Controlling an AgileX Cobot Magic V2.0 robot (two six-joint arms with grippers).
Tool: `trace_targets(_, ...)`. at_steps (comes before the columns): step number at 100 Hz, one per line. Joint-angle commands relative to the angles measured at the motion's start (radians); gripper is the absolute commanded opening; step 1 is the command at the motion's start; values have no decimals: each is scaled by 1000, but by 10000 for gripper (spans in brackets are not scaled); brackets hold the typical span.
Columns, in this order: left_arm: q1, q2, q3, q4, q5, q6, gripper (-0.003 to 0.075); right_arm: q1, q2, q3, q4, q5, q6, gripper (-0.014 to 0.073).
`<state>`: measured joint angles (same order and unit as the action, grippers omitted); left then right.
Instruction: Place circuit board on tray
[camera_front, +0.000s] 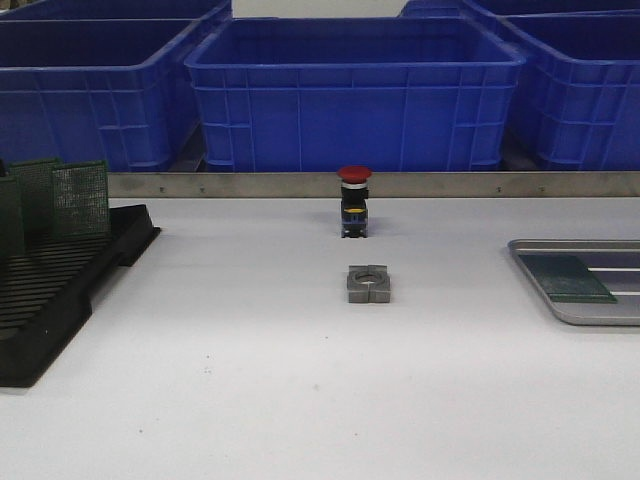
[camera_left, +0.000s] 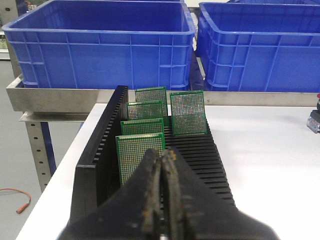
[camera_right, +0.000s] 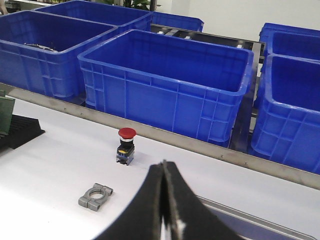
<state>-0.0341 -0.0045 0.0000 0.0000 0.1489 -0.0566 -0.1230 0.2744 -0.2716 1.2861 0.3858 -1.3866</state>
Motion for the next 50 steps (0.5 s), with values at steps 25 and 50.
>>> trace_targets(25, 0, -32, 48, 0, -83, -10, -20, 31, 12, -22, -121, -330, 170, -113)
trace_targets(50, 0, -32, 48, 0, -83, -10, -20, 16, 7, -20, -815, -303, 828, -113)
